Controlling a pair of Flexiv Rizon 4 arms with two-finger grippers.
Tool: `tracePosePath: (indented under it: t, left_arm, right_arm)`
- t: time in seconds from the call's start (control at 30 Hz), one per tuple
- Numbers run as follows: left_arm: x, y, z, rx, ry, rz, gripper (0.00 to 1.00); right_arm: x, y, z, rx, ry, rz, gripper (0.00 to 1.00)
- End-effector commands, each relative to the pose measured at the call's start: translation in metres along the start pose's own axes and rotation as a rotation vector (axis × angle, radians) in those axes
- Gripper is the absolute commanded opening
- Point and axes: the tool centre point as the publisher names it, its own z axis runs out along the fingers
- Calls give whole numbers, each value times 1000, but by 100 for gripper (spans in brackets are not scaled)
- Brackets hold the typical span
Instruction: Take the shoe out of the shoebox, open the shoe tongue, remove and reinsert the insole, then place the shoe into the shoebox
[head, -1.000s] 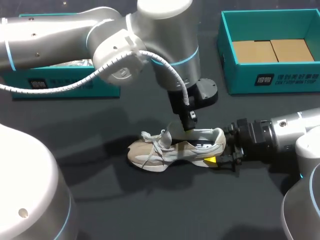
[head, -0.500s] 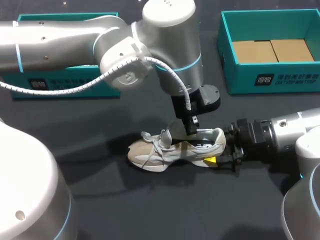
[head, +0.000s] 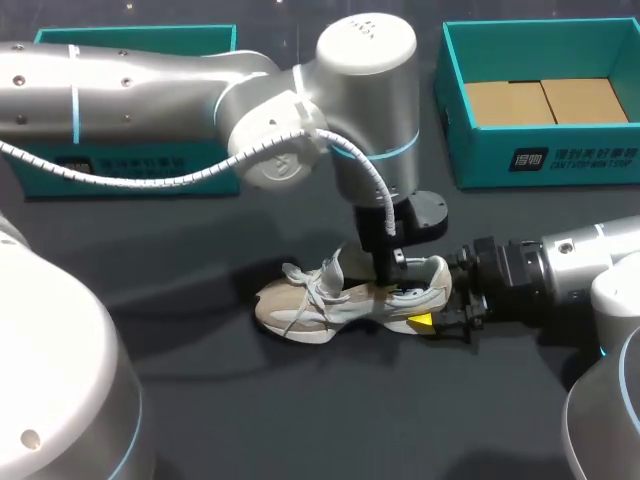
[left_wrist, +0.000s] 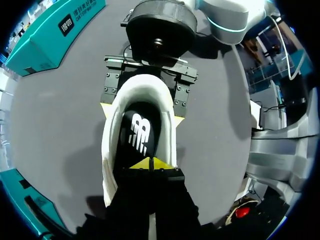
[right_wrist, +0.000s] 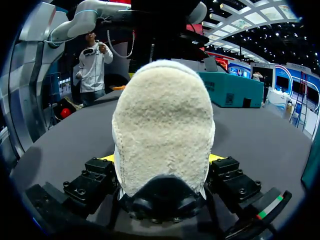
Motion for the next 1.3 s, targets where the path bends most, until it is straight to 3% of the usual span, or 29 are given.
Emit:
tracePosePath:
  t: [0.03,0.5,0.63,0.83,1.1,1.3]
  left_arm:
    - [-5,4,5,-13,19,1,0]
    - [-1,21,28,-54,19,76,0]
    - [0,21,33,-57,-8,77,23]
    - [2,20,38,-54,-74,90,39]
    - [-5,14,57,-59,-233,83,38]
    - [-22,12,63,-73,-292,46,33]
  right_arm:
    - [-2,-2,0,4,0,1,0]
    - [-2,-2,0,4,0,1,0]
    - [-2,-2,0,4,0,1,0]
    - [-2,-2,0,4,0,1,0]
    - [-2,-2,0,4,0,1,0]
    - [-2,-2,0,4,0,1,0]
